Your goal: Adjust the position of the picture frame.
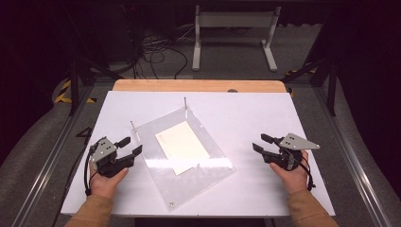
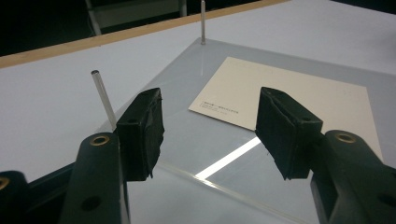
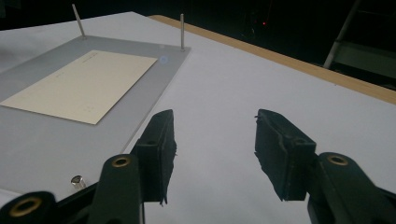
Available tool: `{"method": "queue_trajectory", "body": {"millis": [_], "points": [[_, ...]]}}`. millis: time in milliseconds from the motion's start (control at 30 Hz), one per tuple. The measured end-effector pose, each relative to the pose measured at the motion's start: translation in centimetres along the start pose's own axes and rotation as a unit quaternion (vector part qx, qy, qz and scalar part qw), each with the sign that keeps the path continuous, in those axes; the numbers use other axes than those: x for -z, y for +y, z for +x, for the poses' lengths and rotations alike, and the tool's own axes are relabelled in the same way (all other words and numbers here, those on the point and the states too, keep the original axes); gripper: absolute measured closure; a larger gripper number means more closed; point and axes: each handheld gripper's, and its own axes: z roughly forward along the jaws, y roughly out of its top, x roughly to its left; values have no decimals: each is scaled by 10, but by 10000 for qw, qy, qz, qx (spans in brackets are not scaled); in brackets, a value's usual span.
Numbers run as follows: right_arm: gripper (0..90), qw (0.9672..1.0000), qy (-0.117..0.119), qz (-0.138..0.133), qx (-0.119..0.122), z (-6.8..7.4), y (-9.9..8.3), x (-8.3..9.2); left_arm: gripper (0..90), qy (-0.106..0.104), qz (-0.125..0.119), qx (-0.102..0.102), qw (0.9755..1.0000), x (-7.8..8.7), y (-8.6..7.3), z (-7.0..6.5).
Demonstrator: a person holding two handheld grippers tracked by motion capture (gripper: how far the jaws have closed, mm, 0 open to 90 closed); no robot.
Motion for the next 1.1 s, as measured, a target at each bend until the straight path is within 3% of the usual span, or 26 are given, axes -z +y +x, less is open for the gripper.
{"method": "queue_trajectory", "body": {"millis": [233,500,567,733,867,1033,1100], "points": [[478,9999,94,96,56,3,1,-3,415,162,358,-14,9992,2,4,-2],[489,9997,149,173,99,5,3,-5,493,291,796,416,9955,8,5,7],[492,9996,165,191,100,5,4,-6,542,233,968,651,9929,9,5,11],[494,9994,222,245,110,7,4,-8,734,207,1363,813,9871,8,3,19],[494,9993,241,274,98,7,4,-9,892,4,1540,940,9836,5,2,24],[493,9993,226,292,92,7,3,-7,900,-131,1721,1203,9776,0,1,29],[493,9993,214,291,76,7,3,-6,900,-156,1829,1318,9741,-5,0,32]]}}
